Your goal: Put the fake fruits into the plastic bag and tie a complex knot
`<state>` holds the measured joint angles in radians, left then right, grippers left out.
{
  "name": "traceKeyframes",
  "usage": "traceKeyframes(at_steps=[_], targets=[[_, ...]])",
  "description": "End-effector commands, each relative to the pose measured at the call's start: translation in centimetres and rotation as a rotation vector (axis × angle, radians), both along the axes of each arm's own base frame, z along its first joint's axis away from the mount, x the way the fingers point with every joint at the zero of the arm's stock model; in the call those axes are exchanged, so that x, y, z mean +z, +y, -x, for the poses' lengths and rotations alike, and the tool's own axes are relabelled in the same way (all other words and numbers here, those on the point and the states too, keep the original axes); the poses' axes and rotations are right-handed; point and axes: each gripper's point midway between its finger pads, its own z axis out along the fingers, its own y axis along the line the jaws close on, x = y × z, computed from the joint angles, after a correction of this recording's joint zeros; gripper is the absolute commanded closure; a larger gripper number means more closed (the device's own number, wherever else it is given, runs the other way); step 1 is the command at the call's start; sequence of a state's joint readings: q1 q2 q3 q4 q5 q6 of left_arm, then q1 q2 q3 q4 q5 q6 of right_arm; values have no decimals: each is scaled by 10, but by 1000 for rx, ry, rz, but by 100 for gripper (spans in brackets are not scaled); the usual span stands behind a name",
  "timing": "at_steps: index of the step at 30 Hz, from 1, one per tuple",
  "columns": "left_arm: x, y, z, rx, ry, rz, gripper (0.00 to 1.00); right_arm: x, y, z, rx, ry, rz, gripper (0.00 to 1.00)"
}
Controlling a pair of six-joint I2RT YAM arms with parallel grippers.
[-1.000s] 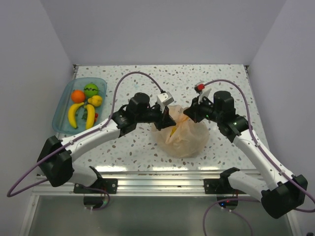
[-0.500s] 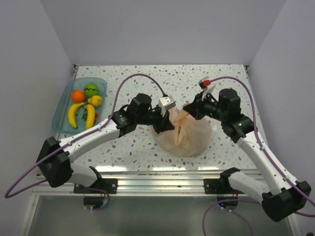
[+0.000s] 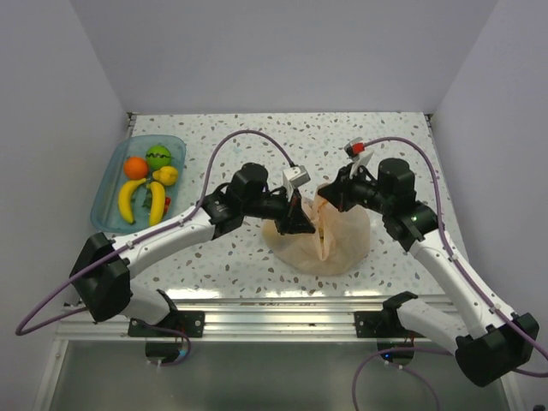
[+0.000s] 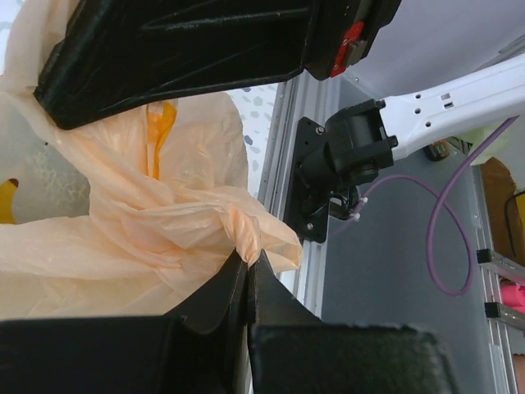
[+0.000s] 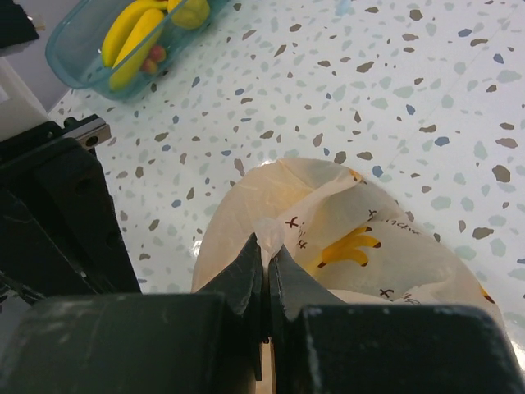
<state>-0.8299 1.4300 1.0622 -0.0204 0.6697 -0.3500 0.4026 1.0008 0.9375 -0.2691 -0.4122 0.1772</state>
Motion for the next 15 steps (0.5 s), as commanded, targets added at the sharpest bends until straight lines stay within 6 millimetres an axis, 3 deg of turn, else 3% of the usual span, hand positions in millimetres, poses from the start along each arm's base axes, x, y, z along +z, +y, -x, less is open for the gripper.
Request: traceKeyframes(at_steps=[1, 6, 7, 8, 9, 10, 12, 13, 15], targets=[[14, -14, 18, -60, 127, 94, 100, 20, 0, -3, -7, -75, -43, 100], [-13, -20, 1, 67, 207, 43, 100, 24, 5, -1, 12, -68, -75, 100], [-21, -20, -5, 96, 220, 19, 100, 23, 6, 0, 21, -62, -75, 96], [-24, -19, -8, 111, 219, 12, 100, 26, 7, 4, 43, -58, -63, 87], [-27, -17, -12, 126, 216, 0, 100, 25, 5, 6, 49, -56, -38, 63], [-27, -14, -17, 138, 205, -3, 100, 13, -4, 12, 74, -47, 45, 53], [-24, -11, -17, 119, 196, 16, 100, 20, -11, 21, 129, -89, 86, 22], [-21, -8, -18, 115, 175, 23, 100, 14, -25, 23, 153, -120, 157, 8], [-16, -7, -15, 87, 155, 31, 100, 11, -35, 31, 202, -160, 204, 4]])
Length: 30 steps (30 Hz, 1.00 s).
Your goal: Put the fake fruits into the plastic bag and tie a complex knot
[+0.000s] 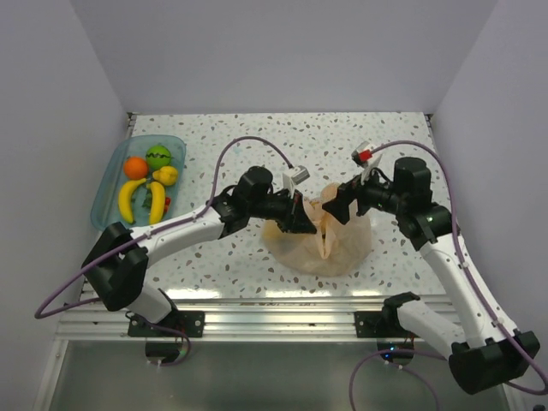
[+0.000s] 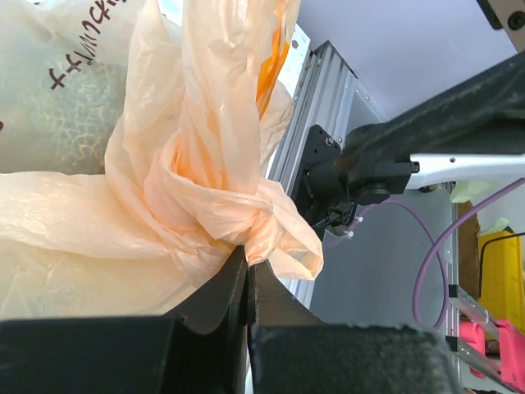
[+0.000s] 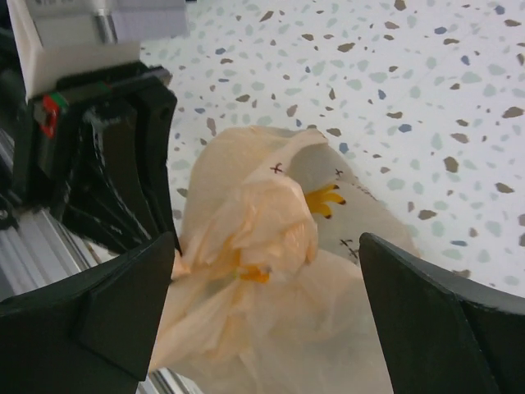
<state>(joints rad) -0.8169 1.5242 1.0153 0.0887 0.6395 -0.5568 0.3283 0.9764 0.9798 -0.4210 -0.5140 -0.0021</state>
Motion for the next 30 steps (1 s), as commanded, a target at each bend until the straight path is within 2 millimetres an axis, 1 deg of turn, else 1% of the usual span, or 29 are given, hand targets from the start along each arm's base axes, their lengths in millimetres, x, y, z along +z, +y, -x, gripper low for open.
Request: traceKeyframes(at_steps=[1, 2, 3, 4, 5, 6, 8, 9, 10, 12, 13, 15, 16, 17, 18, 19, 21, 22, 23, 24, 25, 26, 27, 28, 29, 30], targets=[[20, 3, -1, -24, -70, 54, 100, 4, -23, 23, 165, -133, 149, 2], [21, 3, 0, -33, -76, 58, 100, 3, -26, 26, 195, -139, 170, 2], [21, 4, 2, -38, -80, 55, 100, -4, -28, 28, 228, -123, 192, 2], [21, 5, 2, -41, -83, 54, 100, -12, -30, 37, 300, -118, 213, 2], [22, 5, 3, -49, -86, 57, 100, -16, -30, 40, 340, -120, 220, 2], [21, 5, 4, -55, -88, 57, 100, -26, -29, 40, 375, -91, 226, 2], [22, 5, 4, -62, -95, 58, 100, -35, -22, 42, 446, -91, 209, 4], [22, 5, 5, -66, -98, 58, 100, -43, -20, 36, 454, -71, 202, 4], [20, 5, 5, -66, -95, 55, 100, -43, -16, 29, 463, -83, 188, 5], [20, 6, 5, -69, -97, 52, 100, -43, -7, 27, 503, -75, 135, 7], [21, 6, 5, -67, -99, 53, 100, -46, -4, 23, 519, -65, 122, 8], [19, 6, 4, -66, -98, 48, 100, -47, 4, 22, 538, -64, 103, 11], [20, 6, 3, -65, -99, 48, 100, -48, 12, 23, 560, -76, 107, 13], [20, 6, 3, -71, -99, 51, 100, -53, 14, 26, 570, -73, 111, 18], [20, 7, 1, -68, -99, 46, 100, -57, 17, 27, 577, -75, 124, 33], [21, 6, 0, -68, -104, 48, 100, -59, 25, 32, 607, -77, 125, 42], [21, 8, -5, -61, -103, 44, 100, -62, 32, 37, 611, -37, 102, 58], [23, 9, -7, -56, -103, 44, 100, -59, 39, 39, 625, -40, 91, 88], [22, 10, -8, -59, -97, 40, 100, -58, 43, 40, 619, -28, 88, 100], [26, 12, -13, -50, -107, 43, 100, -57, 46, 40, 566, 45, 60, 100], [27, 13, -16, -43, -112, 41, 100, -49, 50, 28, 518, 25, 34, 100], [29, 16, -18, -38, -109, 37, 100, -48, 51, 23, 467, 51, 13, 100], [36, 18, -27, -27, -138, 42, 100, -39, 51, 12, 372, 79, -24, 100], [40, 19, -32, -20, -153, 42, 100, -33, 51, 6, 322, 94, -53, 100], [39, 24, -34, -15, -141, 17, 100, -24, 50, 0, 276, 101, -88, 100], [52, 26, -45, -4, -193, 26, 100, -10, 50, -2, 192, 170, -169, 100]])
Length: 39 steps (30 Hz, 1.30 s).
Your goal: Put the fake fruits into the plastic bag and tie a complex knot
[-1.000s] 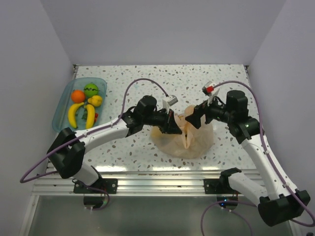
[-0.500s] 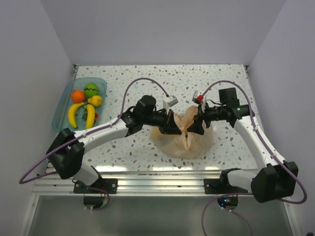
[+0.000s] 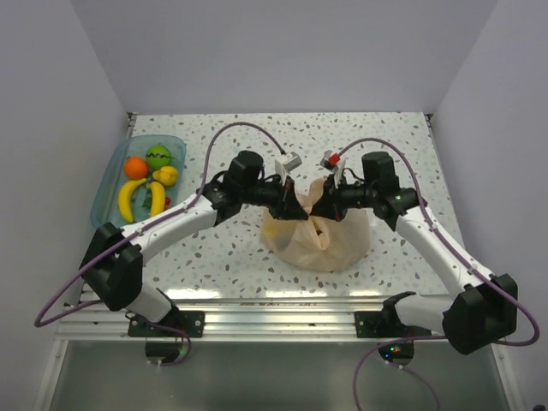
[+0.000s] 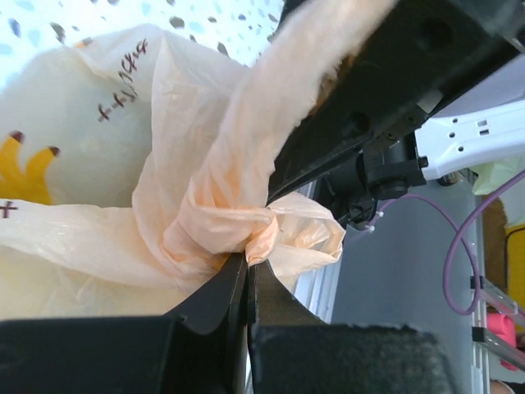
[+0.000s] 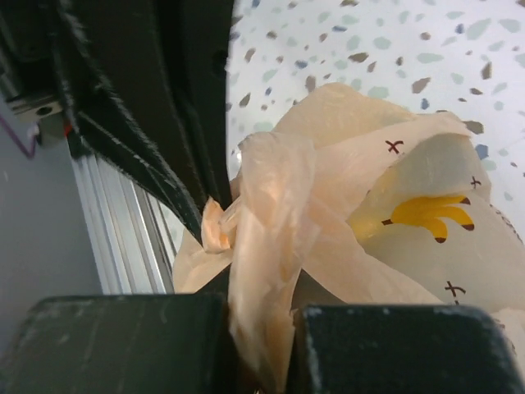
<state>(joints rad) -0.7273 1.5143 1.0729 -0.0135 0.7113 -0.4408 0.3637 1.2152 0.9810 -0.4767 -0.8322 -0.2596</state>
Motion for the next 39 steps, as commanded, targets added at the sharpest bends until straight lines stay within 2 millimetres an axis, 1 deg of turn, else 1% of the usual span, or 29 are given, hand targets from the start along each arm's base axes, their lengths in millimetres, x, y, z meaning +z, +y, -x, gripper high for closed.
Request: traceKeyframes(at_steps=[1, 2, 3, 4, 5, 6, 7, 8, 9, 11, 13, 14, 15, 16, 18, 19, 20, 21, 22, 23, 24, 25, 26, 28, 29, 32, 35, 37, 39], targets=[[47, 6, -28, 17, -152, 36, 100, 61, 8, -30, -269, 86, -220, 100], [51, 12, -36, 35, -163, 25, 100, 75, 6, -36, -323, 86, -244, 100], [71, 12, -45, 40, -221, 44, 100, 89, 6, -36, -375, 128, -293, 100], [82, 14, -51, 48, -247, 52, 100, 105, 2, -41, -429, 117, -319, 100], [87, 19, -57, 61, -249, 42, 100, 110, -7, -50, -523, 109, -326, 100], [110, 19, -63, 61, -297, 66, 100, 119, -11, -51, -577, 133, -356, 100], [117, 20, -64, 58, -309, 71, 100, 126, -20, -50, -649, 143, -362, 100], [120, 22, -63, 50, -302, 59, 100, 130, -25, -51, -698, 152, -377, 100], [134, 22, -63, 41, -331, 75, 100, 127, -28, -47, -746, 212, -383, 100], [141, 22, -55, 15, -312, 87, 100, 133, -34, -41, -798, 250, -438, 100], [146, 22, -48, -4, -296, 106, 100, 140, -32, -34, -839, 353, -519, 100], [149, 22, -45, -15, -296, 117, 100, 143, -33, -33, -836, 347, -525, 100], [149, 22, -44, -20, -297, 122, 100, 144, -34, -36, -875, 377, -555, 100], [151, 21, -45, -22, -305, 132, 100, 136, -36, -38, -900, 391, -562, 100], [145, 18, -44, -24, -266, 138, 100, 124, -38, -46, -956, 403, -582, 100], [146, 16, -42, -40, -260, 154, 100, 100, -39, -48, -989, 438, -554, 100], [132, 14, -40, -39, -190, 149, 100, 86, -36, -50, -1002, 475, -551, 100], [126, 13, -37, -39, -155, 155, 100, 66, -34, -53, -1004, 488, -553, 100], [123, 11, -36, -50, -144, 179, 100, 57, -33, -53, -1004, 488, -555, 100], [104, 10, -30, -46, -59, 168, 100, 49, -33, -54, -1014, 485, -553, 100], [96, 9, -26, -53, -26, 173, 100, 33, -34, -53, -1027, 493, -543, 100], [97, 2, -18, -87, -31, 209, 100, 26, -38, -55, -1048, 489, -538, 100], [77, 1, -9, -95, 36, 194, 100, 23, -40, -54, -1055, 479, -539, 100], [69, -7, 7, -125, 35, 202, 100, 19, -41, -53, -1049, 463, -545, 100], [54, -8, 15, -126, 76, 190, 100, 20, -41, -51, -1047, 465, -548, 100], [41, -19, 27, -133, 88, 178, 100, 20, -42, -49, -1039, 463, -550, 100], [30, -29, 22, -70, 62, 152, 100, 15, -40, -44, -1028, 484, -544, 100], [14, -29, 4, 39, 51, 94, 100, 16, -39, -42, -1014, 484, -546, 100], [3, -29, -10, 92, 10, 41, 100, 15, -38, -37, -1001, 495, -536, 100]])
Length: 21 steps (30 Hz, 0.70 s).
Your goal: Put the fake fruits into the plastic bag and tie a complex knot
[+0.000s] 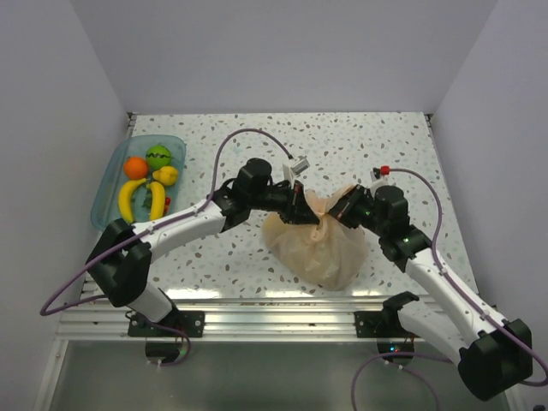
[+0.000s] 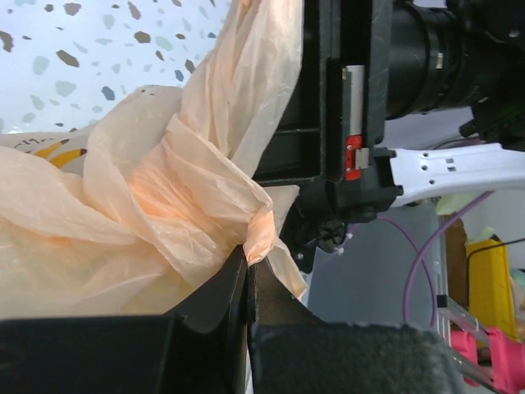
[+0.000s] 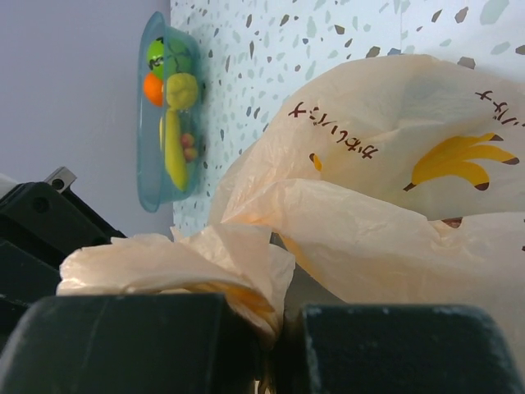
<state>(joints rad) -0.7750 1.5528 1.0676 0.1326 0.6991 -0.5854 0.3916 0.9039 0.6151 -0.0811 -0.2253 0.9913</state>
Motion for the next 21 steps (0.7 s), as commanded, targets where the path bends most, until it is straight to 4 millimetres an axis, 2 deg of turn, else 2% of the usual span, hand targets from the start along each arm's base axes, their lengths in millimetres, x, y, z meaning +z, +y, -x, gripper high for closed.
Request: traceKeyframes(at_steps=[1, 5, 10, 11, 13, 14, 17, 18, 21], targets=[[-25, 0, -26, 140, -30, -111, 100, 18, -5, -7, -35, -70, -27, 100], [-45, 0, -32, 141, -42, -164, 100, 21, 0, 1, 16, -83, -23, 100], [-54, -3, -33, 137, -37, -171, 100, 27, 8, 8, 92, -100, -28, 98], [-53, -3, -33, 139, -36, -168, 100, 28, 11, 10, 123, -115, -14, 84], [-50, -3, -36, 141, -50, -161, 100, 38, 19, 20, 225, -134, 9, 70], [-50, -2, -37, 140, -50, -159, 100, 41, 19, 24, 281, -188, 71, 61], [-44, 1, -37, 131, -58, -139, 100, 56, 9, 37, 374, -289, 218, 42], [-41, 1, -37, 128, -65, -132, 100, 61, 5, 45, 391, -289, 250, 32], [-36, 1, -32, 106, -75, -110, 100, 79, -9, 61, 438, -390, 360, 23]])
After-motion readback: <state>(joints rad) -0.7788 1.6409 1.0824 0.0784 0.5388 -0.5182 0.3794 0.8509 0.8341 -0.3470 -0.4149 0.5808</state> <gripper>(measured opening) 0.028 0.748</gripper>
